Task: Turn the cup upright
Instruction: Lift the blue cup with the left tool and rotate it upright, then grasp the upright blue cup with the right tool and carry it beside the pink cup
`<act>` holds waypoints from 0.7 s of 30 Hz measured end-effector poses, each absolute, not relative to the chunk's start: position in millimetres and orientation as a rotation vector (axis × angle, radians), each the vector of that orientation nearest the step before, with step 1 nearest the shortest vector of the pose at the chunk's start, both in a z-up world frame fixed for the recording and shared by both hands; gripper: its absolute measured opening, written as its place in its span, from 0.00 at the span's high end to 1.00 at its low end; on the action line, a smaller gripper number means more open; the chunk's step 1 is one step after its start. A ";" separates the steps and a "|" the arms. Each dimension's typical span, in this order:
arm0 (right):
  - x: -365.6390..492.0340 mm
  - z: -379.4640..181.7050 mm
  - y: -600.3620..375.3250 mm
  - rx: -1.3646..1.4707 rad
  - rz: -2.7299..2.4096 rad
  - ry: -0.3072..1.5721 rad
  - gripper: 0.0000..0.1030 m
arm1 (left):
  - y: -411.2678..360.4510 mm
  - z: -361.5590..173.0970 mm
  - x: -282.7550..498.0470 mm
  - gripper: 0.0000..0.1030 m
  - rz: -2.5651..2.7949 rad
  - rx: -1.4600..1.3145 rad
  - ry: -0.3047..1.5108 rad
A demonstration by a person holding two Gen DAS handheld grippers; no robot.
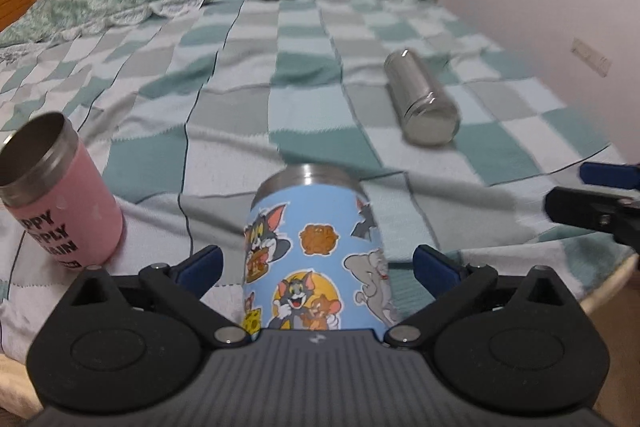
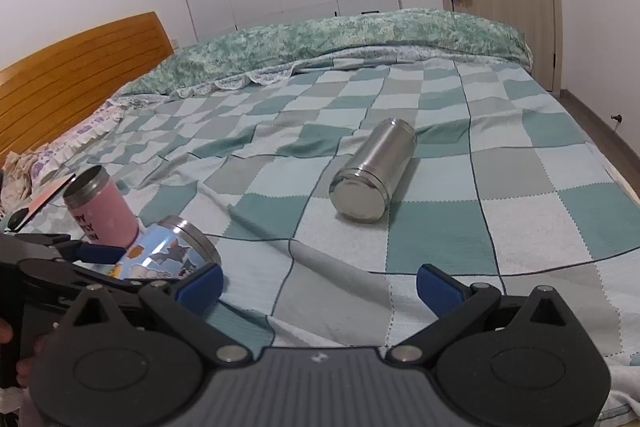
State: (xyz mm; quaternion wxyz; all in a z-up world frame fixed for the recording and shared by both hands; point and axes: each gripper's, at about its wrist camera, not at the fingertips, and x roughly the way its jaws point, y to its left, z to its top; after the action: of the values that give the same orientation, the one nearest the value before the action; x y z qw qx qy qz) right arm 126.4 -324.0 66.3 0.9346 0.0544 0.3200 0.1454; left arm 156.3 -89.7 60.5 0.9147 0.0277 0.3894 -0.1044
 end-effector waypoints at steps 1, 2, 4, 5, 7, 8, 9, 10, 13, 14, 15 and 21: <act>125.1 68.8 -321.7 0.112 0.301 0.649 0.00 | -86.0 65.2 151.5 0.00 -0.218 0.051 0.782; 123.9 71.1 -318.5 0.112 0.307 0.645 0.00 | -81.2 70.1 147.6 0.00 -0.220 0.045 0.760; 121.8 75.5 -309.1 0.110 0.325 0.638 0.00 | -68.6 79.8 137.6 0.00 -0.224 0.031 0.711; 121.2 77.1 -302.8 0.106 0.332 0.638 0.00 | -61.6 84.0 132.6 0.00 -0.223 0.026 0.689; 120.8 79.5 -289.7 0.095 0.351 0.643 0.00 | -44.9 90.6 119.8 0.00 -0.221 0.014 0.642; 120.7 80.5 -282.2 0.087 0.361 0.648 0.00 | -36.1 92.4 115.1 0.00 -0.211 0.010 0.623; 120.7 81.8 -274.4 0.078 0.367 0.651 0.00 | -26.3 93.5 110.5 0.00 -0.200 0.005 0.605; 121.4 82.7 -265.4 0.069 0.372 0.657 0.00 | -15.2 93.7 106.2 0.00 -0.192 -0.003 0.585; 125.7 82.4 -239.5 0.052 0.382 0.680 0.00 | 15.9 89.6 98.4 0.00 -0.164 -0.021 0.552; 128.0 81.3 -232.2 0.052 0.382 0.693 0.00 | 25.5 86.5 97.9 0.00 -0.151 -0.023 0.552; 131.8 79.5 -223.3 0.058 0.386 0.712 0.00 | 35.4 83.4 97.7 0.00 -0.139 -0.028 0.555; 155.7 63.4 -177.5 0.076 0.397 0.798 0.00 | 88.6 61.9 102.3 0.00 -0.074 -0.066 0.568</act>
State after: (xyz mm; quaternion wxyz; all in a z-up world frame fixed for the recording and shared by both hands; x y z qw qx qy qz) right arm 155.7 -177.5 63.4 0.9017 0.0365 0.3858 0.1918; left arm 102.3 88.6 61.9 0.9587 -0.0323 0.2802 -0.0363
